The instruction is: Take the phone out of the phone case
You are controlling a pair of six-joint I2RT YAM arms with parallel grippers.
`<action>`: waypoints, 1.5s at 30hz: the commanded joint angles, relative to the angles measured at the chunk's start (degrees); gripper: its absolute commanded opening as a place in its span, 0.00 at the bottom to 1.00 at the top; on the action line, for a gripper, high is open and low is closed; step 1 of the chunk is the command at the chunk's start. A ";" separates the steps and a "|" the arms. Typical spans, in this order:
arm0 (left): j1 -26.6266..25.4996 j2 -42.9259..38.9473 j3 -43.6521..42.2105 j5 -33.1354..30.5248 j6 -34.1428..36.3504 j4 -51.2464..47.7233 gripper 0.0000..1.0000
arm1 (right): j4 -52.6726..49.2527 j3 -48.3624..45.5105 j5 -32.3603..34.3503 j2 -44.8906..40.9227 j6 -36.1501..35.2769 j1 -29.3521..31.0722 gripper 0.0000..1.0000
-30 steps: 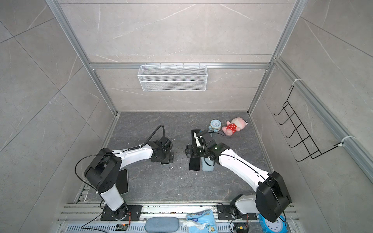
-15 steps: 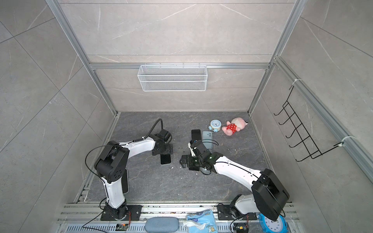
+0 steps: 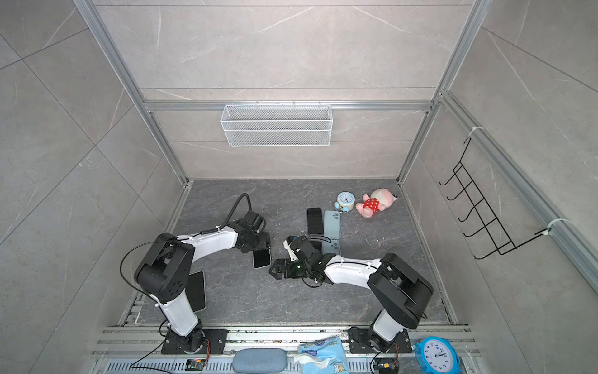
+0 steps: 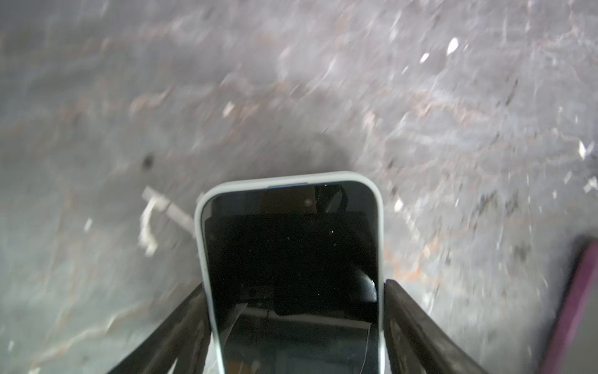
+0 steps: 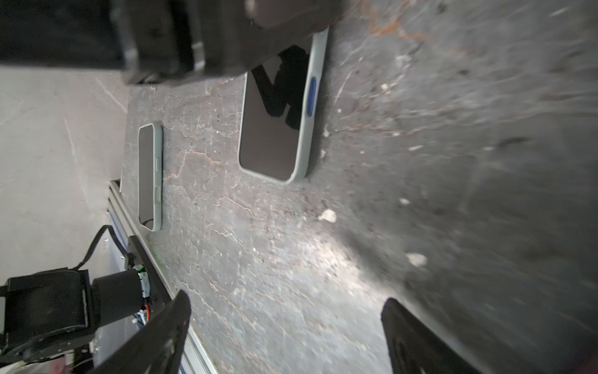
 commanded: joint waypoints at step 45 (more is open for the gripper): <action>3.34 -20.13 -24.36 37.95 -15.30 60.68 0.91 | 8.54 1.80 -22.55 -14.51 6.49 -17.83 0.00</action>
